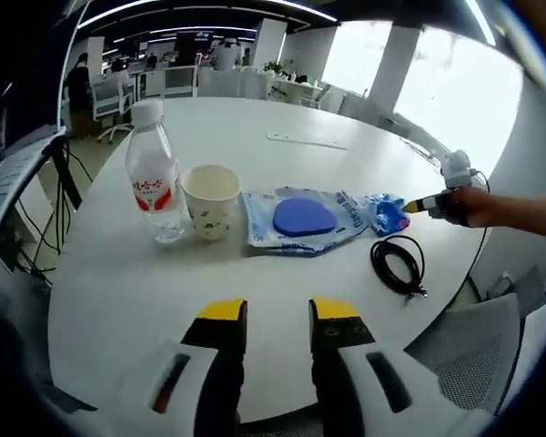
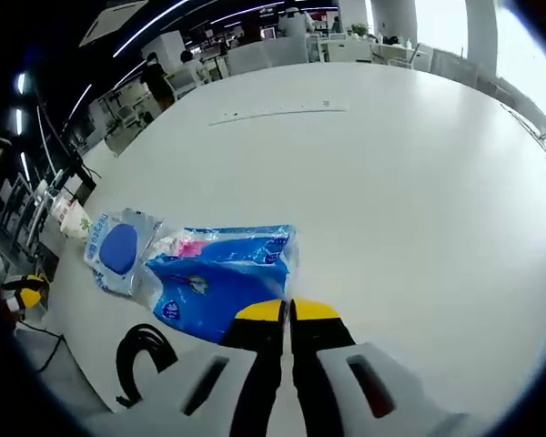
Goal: Arrange the tabletop items into an orderly group along one side of the table until the central work area is clear of visible clutter.
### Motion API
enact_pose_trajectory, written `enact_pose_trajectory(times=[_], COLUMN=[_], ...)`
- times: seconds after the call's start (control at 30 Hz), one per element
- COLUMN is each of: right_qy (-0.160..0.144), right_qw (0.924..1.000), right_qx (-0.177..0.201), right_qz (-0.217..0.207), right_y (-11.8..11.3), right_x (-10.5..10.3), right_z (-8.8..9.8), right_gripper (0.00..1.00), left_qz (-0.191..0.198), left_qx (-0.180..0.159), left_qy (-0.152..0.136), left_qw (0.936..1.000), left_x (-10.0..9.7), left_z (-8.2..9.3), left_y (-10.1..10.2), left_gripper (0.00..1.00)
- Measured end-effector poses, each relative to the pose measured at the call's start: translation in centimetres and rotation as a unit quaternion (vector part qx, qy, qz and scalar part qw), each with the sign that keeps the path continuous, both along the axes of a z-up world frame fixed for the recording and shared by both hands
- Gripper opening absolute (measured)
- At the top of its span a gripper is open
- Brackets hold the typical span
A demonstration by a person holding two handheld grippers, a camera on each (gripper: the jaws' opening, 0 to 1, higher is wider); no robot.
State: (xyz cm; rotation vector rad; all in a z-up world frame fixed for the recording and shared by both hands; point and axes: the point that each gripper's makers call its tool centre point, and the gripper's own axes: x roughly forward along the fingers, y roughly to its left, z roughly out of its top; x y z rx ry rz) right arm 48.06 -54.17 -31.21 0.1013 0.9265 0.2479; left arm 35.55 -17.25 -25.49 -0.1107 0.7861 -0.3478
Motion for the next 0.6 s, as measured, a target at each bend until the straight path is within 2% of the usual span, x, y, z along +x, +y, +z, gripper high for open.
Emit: enact_pose_trajectory(times=[0.4,0.53,0.6], right_qy=[0.004,0.006,0.005], right_qw=[0.9999,0.9998,0.9998], right_qx=[-0.006,-0.005,-0.008], right_qz=[0.01,0.016,0.02], right_y=[-0.27,-0.24,-0.22], right_x=[0.03,-0.03,-0.2], right_z=[0.02,0.05,0.34], right_gripper=[0.02,0.09,0.09], left_qz=[-0.004,-0.005,-0.008], left_qx=[-0.003,-0.004,-0.001], left_qy=[-0.003,-0.006,-0.008], left_qw=[1.0,1.0,0.9999], left_x=[0.36,0.7,0.86], left_z=[0.25,0.37,0.43], left_y=[-0.46,-0.41,-0.35], left_gripper=[0.26,0.26,0.26])
